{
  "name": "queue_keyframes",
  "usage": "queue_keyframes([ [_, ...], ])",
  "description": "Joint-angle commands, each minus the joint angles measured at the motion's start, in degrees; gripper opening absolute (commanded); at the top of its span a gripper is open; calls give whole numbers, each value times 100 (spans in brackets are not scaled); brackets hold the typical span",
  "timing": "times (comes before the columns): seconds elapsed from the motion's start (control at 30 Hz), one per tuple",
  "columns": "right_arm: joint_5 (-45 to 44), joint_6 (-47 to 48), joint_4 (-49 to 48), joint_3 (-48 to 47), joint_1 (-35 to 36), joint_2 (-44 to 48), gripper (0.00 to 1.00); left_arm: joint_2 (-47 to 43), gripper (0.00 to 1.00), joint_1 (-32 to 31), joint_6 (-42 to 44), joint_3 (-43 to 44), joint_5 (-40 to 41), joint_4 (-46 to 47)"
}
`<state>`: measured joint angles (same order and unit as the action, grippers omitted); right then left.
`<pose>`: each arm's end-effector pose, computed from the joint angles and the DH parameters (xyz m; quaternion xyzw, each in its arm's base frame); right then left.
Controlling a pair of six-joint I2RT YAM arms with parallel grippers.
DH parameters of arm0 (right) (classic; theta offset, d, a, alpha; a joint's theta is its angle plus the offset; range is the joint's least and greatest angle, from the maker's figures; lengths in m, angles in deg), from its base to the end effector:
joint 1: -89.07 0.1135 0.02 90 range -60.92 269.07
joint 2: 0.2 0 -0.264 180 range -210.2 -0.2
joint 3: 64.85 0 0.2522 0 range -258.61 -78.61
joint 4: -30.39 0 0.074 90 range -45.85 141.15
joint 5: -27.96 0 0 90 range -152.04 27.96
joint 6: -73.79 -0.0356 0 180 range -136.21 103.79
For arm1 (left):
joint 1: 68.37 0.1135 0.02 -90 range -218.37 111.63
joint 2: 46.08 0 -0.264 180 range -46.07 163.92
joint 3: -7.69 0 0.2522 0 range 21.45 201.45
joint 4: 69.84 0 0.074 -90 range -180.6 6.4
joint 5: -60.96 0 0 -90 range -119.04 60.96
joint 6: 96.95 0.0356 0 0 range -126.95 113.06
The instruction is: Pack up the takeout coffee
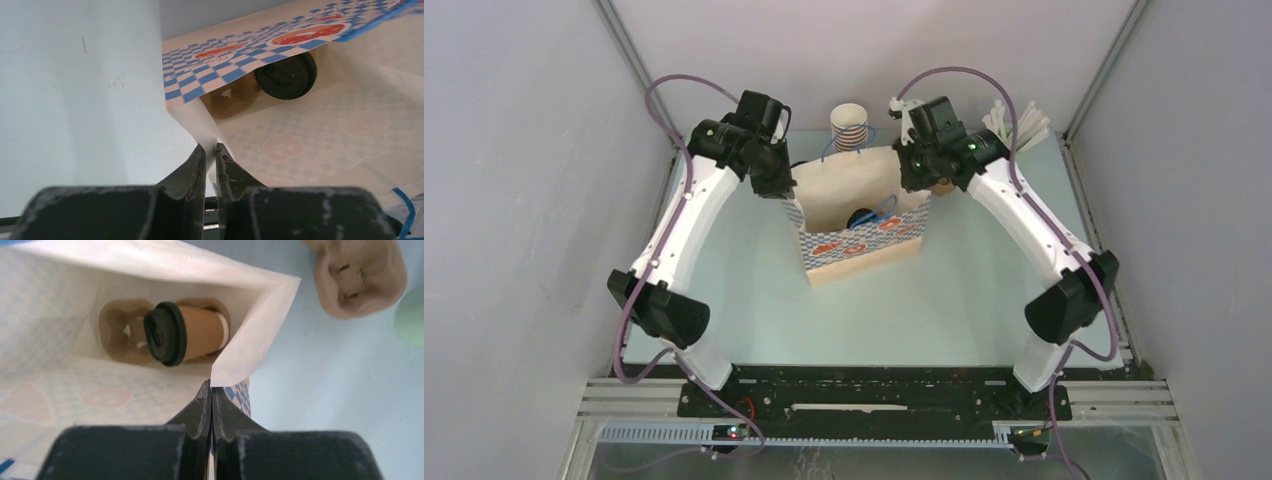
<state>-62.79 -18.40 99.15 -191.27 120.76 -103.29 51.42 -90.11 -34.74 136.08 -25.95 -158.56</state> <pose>0.3306 0.2036 0.3924 -0.2332 0.8954 0.1047 0.3645 0.3065 -0.1202 0.4120 -0.0581 0.9588 -0.0925 0.2623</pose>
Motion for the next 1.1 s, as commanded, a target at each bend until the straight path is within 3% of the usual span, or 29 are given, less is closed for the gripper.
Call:
queue_keyframes([
  [0.0,189,-160,-708,1009,21,1027,1,-940,14,-91,352,-794,-556,402],
  [0.2,650,-91,-2395,2636,-47,2053,0,-1872,5,-504,620,-2093,-853,1676],
  [0.37,767,-58,-3590,4086,-8,2772,0,-2225,0,-1102,919,-2644,-515,1885],
  [0.53,710,-129,-3869,4695,-16,3132,0,-2519,0,-1414,881,-3059,-350,2059],
  [0.83,329,-391,-3696,4757,-30,3295,0,-2618,0,-1430,966,-3018,-327,1996],
  [0.9,186,-382,-3393,4513,-51,3191,9,-2600,0,-1429,1001,-3008,-344,2003],
  [1.07,-261,-309,-2212,3494,-111,2921,47,-2600,0,-1430,1021,-3031,-536,2030],
])
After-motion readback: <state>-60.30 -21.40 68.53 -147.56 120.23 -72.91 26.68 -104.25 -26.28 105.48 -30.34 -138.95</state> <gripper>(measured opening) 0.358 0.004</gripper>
